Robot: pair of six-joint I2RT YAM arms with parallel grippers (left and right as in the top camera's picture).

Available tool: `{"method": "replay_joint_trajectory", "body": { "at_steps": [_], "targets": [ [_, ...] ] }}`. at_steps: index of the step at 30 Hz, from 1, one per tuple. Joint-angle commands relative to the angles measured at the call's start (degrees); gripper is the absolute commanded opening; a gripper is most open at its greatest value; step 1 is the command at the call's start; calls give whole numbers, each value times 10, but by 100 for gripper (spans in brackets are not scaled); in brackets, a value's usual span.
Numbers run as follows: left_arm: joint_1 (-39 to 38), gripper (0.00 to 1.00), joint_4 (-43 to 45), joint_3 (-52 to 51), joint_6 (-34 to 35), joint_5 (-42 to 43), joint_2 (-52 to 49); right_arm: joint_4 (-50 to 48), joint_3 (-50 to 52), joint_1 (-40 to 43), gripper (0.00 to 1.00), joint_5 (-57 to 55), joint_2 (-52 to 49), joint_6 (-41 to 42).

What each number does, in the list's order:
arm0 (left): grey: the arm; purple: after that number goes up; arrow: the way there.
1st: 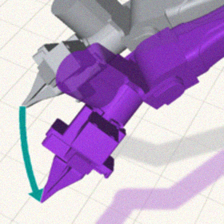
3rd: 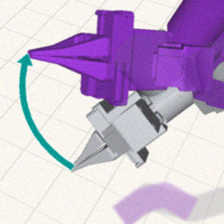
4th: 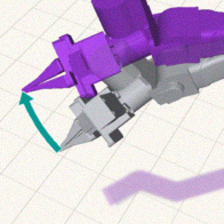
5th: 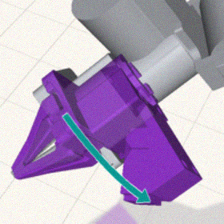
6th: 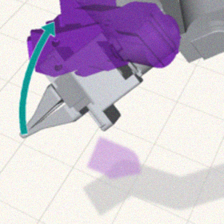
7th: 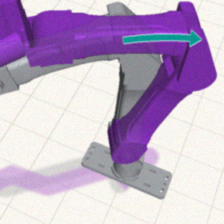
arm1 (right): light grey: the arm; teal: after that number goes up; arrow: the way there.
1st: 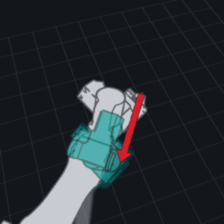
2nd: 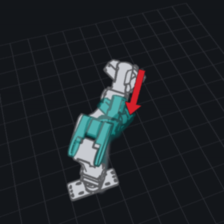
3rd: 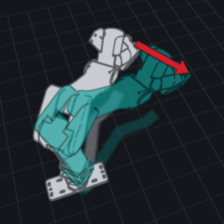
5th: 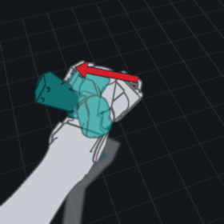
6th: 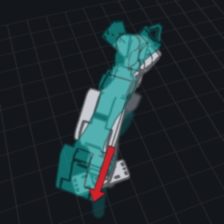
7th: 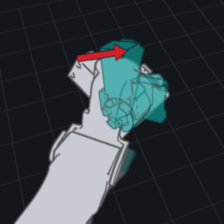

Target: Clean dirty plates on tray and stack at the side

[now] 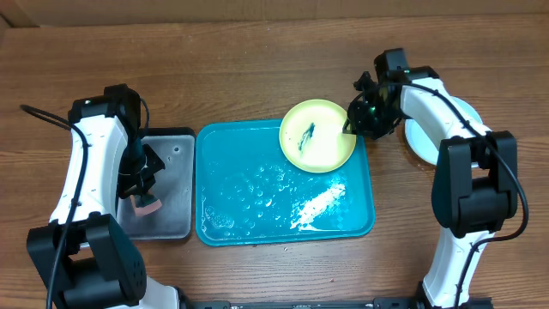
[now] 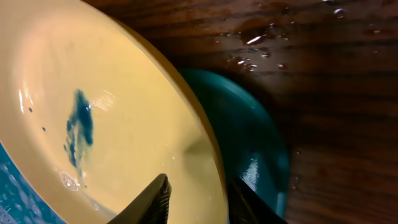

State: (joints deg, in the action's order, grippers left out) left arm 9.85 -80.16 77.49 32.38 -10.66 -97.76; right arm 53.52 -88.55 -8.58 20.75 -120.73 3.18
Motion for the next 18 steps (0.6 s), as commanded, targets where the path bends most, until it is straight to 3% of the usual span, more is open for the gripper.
{"method": "replay_joint_trajectory", "body": {
  "at_steps": [1,3,6,7,18],
  "targets": [
    [-2,4,-2,1,-12,2,-3,-19,32,-16,33,-5,0,31],
    [-2,4,-2,1,-13,2,-3,-34,50,-20,29,-15,0,47],
    [-2,4,0,1,-16,2,-3,-46,71,-23,6,-19,0,70],
    [-2,4,1,1,-16,2,-3,-46,73,-24,4,-19,0,76],
    [-2,4,41,-1,-16,-43,-4,7,74,-42,4,-11,3,88]
  ]
}}
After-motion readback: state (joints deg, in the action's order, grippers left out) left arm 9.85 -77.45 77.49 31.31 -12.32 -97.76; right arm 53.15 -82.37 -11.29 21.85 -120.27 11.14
